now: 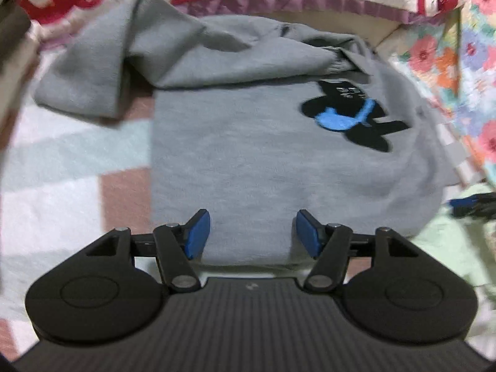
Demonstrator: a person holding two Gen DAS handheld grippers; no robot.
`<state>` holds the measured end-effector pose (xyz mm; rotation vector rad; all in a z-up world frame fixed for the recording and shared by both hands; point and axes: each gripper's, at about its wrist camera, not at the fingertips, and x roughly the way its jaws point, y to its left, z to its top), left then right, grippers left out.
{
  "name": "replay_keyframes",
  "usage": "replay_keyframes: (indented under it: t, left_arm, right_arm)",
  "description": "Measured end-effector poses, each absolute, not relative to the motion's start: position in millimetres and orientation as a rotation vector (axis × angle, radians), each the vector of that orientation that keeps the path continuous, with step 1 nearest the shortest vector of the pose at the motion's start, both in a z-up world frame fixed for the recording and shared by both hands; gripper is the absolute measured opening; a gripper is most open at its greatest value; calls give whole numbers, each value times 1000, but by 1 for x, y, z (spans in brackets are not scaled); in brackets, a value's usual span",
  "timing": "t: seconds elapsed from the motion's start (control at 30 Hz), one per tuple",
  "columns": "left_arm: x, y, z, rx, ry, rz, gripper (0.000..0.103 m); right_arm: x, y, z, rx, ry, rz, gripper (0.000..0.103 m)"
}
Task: Fold clothes
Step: 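Lay the grey sweater flat on the sheet and open the left gripper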
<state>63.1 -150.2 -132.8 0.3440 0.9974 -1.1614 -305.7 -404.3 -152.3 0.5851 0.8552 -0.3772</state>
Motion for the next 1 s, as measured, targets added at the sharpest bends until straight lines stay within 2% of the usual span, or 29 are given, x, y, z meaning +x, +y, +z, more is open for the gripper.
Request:
replay_keyframes:
  t: [0.13,0.27,0.3,0.33,0.4,0.43,0.57,0.7,0.73,0.8,0.9,1.0]
  left_arm:
    - [47,-153,-138,495,937,-1184,68]
    - [38,-158,-141,574,873,-1155,68]
    - [38,-158,-140,566,865,-1161,68]
    - [40,-158,-139,548,864,-1160,68]
    - [48,-159,-137,492,864,-1127,68]
    - [52,-160,-137,473,857,-1107,68]
    - [67,-158,-131,390,834,-1051,67]
    - [66,-140,-99,252,751,-1033,67]
    - [66,-139,-98,233,760,-1061,67]
    - [67,-137,-96,194,778,-1117,68]
    - [67,-137,-97,149,826,-1212,68]
    - [54,-149,-117,249,914,-1335,69]
  right_arm:
    - [-287,-396,-157,448,875,-454,63]
    - [-276,-400,-157,391,846,-499,62]
    - [-276,-401,-154,381,816,-500,56]
    - [-274,-404,-151,370,792,-492,41]
    - [-267,-411,-144,353,765,-473,25]
    - [-262,-415,-142,348,757,-466,22]
    - [-232,-437,-131,340,713,-466,15]
    - [-200,-459,-118,338,664,-477,10]
    - [-194,-464,-115,342,661,-482,4]
    - [-182,-478,-109,365,647,-503,0]
    - [-185,-490,-104,423,627,-535,0]
    - [-198,-488,-104,451,629,-535,0]
